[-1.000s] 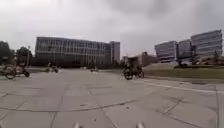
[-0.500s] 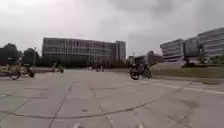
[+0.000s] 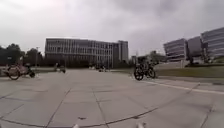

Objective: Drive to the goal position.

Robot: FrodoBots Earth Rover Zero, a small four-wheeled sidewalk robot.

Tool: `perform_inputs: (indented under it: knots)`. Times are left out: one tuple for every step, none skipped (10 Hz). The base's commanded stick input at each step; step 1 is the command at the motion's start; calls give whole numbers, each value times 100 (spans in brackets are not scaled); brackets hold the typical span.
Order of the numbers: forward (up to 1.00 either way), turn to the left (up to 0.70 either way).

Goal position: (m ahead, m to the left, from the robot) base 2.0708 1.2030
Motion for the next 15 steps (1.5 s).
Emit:
perform_inputs:
  knots:
    - [50,0]
    - [50,0]
    - [50,0]
    - [50,3]
    - [50,11]
    - [50,23]
    - [50,24]
    - [50,25]
    - [50,25]
    - [50,25]
    - [50,25]
    - [50,25]
    - [50,25]
    - [50,25]
    - [50,25]
